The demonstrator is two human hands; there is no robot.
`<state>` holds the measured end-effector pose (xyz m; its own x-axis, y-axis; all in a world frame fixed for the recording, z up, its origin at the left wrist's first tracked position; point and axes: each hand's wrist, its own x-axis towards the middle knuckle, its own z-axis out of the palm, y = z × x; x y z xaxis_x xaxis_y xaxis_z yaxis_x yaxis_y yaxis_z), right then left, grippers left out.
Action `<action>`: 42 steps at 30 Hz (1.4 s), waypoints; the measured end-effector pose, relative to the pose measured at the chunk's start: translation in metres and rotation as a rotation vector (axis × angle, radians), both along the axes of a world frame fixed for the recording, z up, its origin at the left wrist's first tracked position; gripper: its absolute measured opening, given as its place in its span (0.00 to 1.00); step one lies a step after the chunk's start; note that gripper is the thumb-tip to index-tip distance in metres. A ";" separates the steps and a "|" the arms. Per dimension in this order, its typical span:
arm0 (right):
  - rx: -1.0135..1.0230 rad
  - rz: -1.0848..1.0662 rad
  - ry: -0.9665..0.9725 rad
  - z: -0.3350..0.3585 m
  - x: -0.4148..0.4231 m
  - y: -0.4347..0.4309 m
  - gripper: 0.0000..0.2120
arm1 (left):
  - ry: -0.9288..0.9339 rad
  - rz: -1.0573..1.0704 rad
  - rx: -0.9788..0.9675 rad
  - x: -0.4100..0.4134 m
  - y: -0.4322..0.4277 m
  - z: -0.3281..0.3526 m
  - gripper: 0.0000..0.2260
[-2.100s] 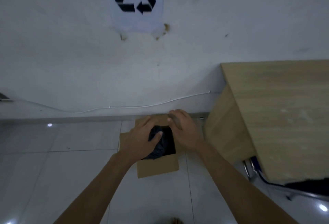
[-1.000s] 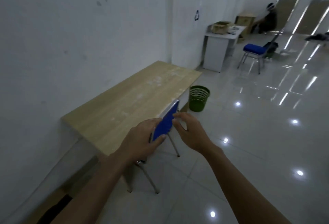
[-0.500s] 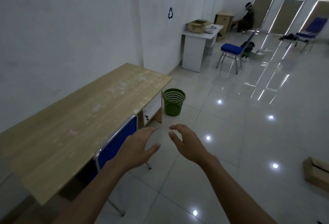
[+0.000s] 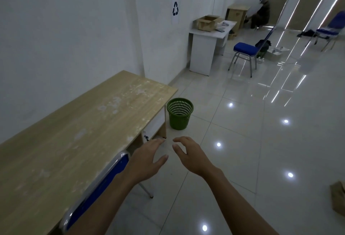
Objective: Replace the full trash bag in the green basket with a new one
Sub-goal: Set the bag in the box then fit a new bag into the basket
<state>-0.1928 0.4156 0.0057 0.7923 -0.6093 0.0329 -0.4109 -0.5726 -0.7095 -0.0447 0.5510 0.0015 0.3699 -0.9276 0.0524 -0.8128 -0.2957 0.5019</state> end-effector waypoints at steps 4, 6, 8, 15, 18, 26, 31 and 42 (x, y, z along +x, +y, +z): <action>0.036 -0.018 -0.001 -0.006 0.028 -0.048 0.19 | -0.012 0.002 0.051 0.026 -0.048 -0.006 0.29; 0.038 0.006 0.001 -0.008 0.043 -0.072 0.19 | 0.016 0.011 0.063 0.038 -0.071 -0.009 0.31; 0.035 0.037 -0.002 -0.011 0.058 -0.100 0.18 | 0.029 0.034 0.067 0.050 -0.095 -0.014 0.33; -0.003 0.205 0.040 -0.023 0.113 -0.220 0.18 | 0.016 0.156 0.116 0.079 -0.187 -0.024 0.32; 0.010 0.299 0.083 -0.030 0.133 -0.267 0.18 | 0.043 0.244 0.144 0.086 -0.224 -0.031 0.31; 0.079 0.535 0.231 -0.085 0.213 -0.363 0.17 | 0.133 0.505 0.267 0.126 -0.291 -0.084 0.34; 0.162 0.576 0.304 -0.131 0.267 -0.394 0.18 | 0.167 0.612 0.359 0.173 -0.323 -0.127 0.41; 0.352 0.579 0.335 -0.231 0.334 -0.419 0.14 | 0.112 0.771 0.545 0.236 -0.364 -0.229 0.44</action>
